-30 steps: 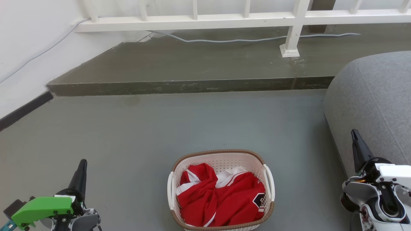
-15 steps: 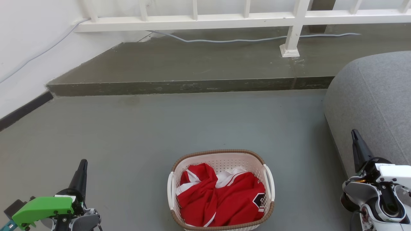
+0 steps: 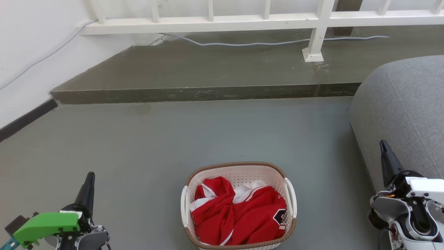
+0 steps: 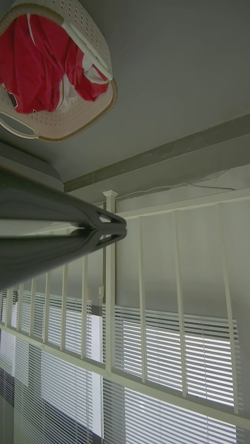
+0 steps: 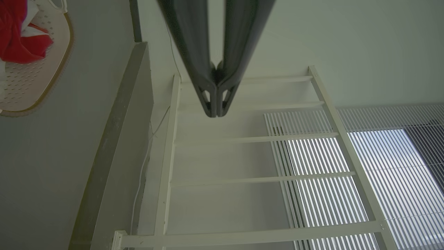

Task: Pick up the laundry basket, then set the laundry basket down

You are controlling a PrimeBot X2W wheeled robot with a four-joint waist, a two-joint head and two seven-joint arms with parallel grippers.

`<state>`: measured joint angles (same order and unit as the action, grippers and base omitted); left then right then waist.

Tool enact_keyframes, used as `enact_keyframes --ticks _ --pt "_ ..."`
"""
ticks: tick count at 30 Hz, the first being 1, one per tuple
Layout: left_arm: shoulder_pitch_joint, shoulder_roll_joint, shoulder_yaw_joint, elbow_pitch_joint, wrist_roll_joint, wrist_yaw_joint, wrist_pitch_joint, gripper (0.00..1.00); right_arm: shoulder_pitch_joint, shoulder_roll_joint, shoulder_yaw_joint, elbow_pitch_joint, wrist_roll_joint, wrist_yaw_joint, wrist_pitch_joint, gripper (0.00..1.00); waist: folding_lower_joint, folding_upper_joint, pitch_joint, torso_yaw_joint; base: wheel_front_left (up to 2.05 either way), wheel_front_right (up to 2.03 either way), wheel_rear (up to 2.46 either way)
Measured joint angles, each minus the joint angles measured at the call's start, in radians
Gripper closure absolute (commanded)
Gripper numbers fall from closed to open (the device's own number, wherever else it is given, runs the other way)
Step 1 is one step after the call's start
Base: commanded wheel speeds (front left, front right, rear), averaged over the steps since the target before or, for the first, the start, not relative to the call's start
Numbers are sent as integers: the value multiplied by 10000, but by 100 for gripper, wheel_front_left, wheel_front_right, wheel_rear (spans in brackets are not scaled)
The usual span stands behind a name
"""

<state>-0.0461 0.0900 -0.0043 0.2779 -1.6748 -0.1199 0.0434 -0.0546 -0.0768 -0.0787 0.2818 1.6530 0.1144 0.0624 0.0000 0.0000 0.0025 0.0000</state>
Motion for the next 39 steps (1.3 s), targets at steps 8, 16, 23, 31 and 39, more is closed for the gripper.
enact_keyframes --ticks 8,16,23,31,39 --pt "-8 -4 10 4 0 0 0 100 0 2 -8 0 0 0 0 100 0 0 0 0 0 0 0" --pt "-10 -6 15 6 0 0 0 100 -1 6 -13 0 -2 0 0 100 0 0 0 0 0 0 0" --pt "-12 -8 19 8 0 -2 13 100 -1 15 -17 -2 -2 0 2 100 0 0 0 0 0 0 0" --pt "-14 -12 27 6 0 -2 44 100 -1 21 -25 -2 -2 0 2 100 0 0 1 0 0 0 0" --pt "-17 -15 33 4 0 -2 44 100 -1 29 -35 -6 -2 0 2 100 0 0 2 0 0 0 0"
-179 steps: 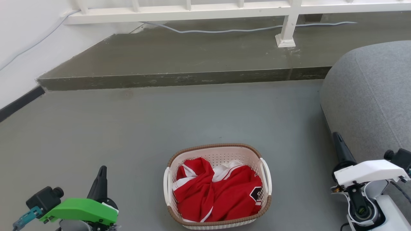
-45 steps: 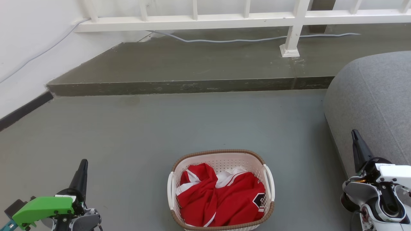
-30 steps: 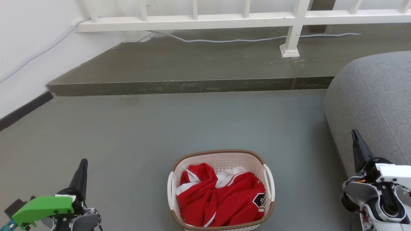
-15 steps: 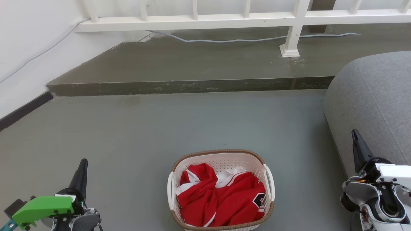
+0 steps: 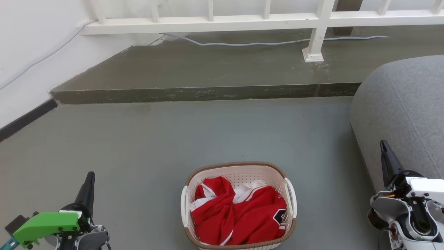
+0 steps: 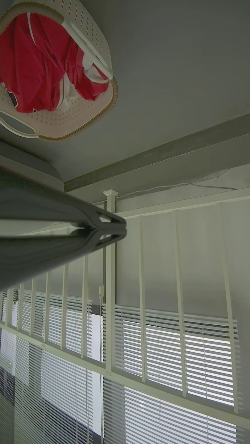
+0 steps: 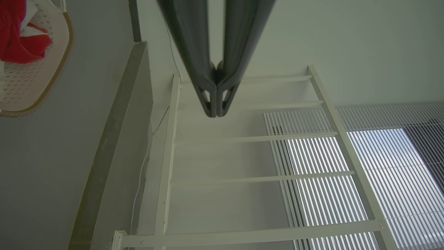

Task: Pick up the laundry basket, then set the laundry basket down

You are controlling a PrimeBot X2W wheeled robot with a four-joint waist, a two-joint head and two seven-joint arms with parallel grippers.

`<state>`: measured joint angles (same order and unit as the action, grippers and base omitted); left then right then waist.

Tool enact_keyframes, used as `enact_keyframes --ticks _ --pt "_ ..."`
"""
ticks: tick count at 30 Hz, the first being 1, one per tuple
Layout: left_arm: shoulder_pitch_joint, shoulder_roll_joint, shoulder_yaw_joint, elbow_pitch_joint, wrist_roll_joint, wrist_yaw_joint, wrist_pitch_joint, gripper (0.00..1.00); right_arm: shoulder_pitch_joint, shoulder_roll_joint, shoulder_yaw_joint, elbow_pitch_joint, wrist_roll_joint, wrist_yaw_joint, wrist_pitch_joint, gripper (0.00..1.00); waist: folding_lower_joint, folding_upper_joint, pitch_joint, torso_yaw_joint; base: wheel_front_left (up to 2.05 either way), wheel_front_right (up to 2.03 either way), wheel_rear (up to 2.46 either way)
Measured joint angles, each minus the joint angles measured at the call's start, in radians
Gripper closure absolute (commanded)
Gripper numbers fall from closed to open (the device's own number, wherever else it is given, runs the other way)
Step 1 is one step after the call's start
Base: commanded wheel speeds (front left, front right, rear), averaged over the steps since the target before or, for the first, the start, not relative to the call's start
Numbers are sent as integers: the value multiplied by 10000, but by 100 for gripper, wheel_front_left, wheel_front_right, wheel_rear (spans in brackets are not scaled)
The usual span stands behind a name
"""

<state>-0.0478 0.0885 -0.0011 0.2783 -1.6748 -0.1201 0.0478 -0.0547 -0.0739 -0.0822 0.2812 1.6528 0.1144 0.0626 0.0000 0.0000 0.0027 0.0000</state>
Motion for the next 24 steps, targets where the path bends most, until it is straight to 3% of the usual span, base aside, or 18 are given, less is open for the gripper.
enact_keyframes --ticks 24 --pt "-86 -23 19 -12 0 0 13 100 0 23 -21 -6 -2 0 13 100 0 0 2 0 0 0 0"
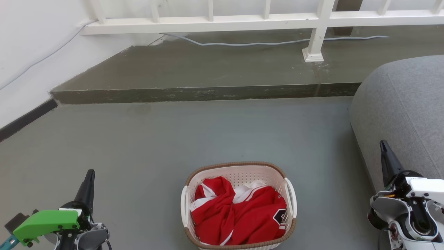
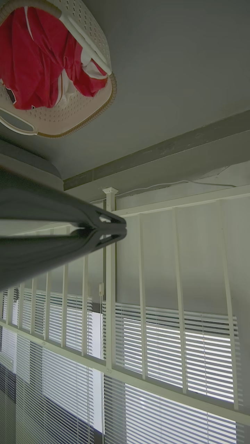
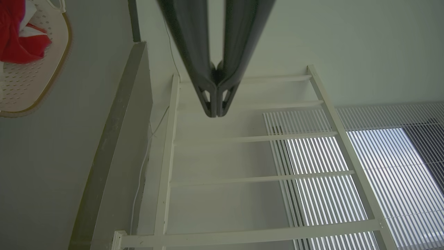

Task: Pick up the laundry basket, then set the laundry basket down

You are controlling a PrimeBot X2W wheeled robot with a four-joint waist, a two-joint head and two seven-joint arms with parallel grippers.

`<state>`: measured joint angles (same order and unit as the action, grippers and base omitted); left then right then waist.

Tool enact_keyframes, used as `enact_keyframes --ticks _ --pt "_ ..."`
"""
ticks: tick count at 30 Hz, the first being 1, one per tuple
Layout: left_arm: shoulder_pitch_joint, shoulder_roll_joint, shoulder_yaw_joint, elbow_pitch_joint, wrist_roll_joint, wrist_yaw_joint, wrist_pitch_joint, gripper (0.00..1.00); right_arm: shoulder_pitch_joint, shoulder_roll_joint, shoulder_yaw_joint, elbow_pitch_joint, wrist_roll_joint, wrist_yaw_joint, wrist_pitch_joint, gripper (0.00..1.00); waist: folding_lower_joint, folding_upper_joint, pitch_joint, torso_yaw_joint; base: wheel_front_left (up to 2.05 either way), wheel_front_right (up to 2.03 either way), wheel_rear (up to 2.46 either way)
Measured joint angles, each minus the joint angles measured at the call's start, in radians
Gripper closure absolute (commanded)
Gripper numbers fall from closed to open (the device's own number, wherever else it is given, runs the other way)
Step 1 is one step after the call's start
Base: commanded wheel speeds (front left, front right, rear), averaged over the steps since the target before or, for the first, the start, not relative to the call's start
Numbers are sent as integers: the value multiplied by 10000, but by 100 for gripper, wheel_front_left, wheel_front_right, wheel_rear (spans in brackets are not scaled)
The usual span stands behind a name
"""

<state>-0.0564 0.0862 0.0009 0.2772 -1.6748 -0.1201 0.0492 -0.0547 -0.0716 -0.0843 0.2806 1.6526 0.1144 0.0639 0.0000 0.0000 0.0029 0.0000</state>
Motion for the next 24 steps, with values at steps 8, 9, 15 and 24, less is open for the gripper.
enact_keyframes --ticks 8,9,15,24 --pt "0 -4 8 -4 2 0 25 100 0 2 -10 -2 0 0 0 100 0 0 0 0 0 0 0" --pt "0 -6 8 -4 2 0 25 100 0 4 -10 -2 0 0 0 100 0 0 1 0 0 0 0" --pt "0 -6 13 -6 2 0 25 100 0 6 -15 -2 -2 2 0 100 0 0 1 0 0 0 0" --pt "0 -10 21 -10 4 0 25 100 0 8 -21 -4 -2 0 2 100 0 0 1 0 0 0 0"
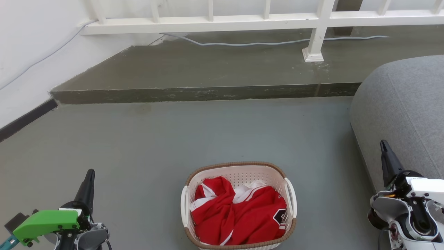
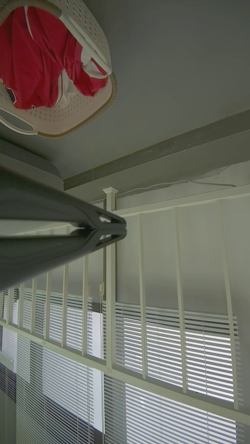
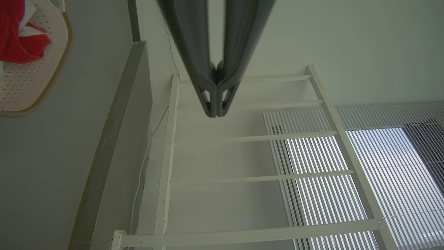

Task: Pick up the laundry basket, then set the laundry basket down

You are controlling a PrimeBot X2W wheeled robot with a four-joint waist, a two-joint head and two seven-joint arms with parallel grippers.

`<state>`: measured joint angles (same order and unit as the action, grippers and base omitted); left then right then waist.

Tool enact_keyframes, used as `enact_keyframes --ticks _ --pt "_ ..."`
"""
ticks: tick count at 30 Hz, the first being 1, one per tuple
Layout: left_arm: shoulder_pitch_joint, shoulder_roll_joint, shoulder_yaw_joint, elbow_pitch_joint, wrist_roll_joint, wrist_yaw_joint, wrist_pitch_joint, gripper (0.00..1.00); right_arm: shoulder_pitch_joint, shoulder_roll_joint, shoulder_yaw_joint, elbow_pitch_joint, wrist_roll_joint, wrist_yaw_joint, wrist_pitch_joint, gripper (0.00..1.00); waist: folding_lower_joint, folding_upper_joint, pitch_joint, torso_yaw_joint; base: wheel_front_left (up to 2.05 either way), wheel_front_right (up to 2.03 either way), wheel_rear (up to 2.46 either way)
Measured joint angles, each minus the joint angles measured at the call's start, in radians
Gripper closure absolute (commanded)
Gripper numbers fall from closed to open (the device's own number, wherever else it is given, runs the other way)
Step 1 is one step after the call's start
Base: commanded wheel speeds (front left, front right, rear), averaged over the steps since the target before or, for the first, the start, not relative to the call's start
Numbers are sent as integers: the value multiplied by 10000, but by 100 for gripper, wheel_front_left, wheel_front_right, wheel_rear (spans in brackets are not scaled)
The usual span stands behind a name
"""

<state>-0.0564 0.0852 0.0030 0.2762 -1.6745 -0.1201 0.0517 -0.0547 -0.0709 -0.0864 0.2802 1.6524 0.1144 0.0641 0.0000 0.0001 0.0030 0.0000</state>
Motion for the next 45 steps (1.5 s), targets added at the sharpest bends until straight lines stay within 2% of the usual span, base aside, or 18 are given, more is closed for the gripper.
enact_keyframes --ticks 45 --pt "0 -33 58 -13 42 -2 15 100 0 19 -31 -10 -4 2 71 100 0 0 1 0 0 0 0"
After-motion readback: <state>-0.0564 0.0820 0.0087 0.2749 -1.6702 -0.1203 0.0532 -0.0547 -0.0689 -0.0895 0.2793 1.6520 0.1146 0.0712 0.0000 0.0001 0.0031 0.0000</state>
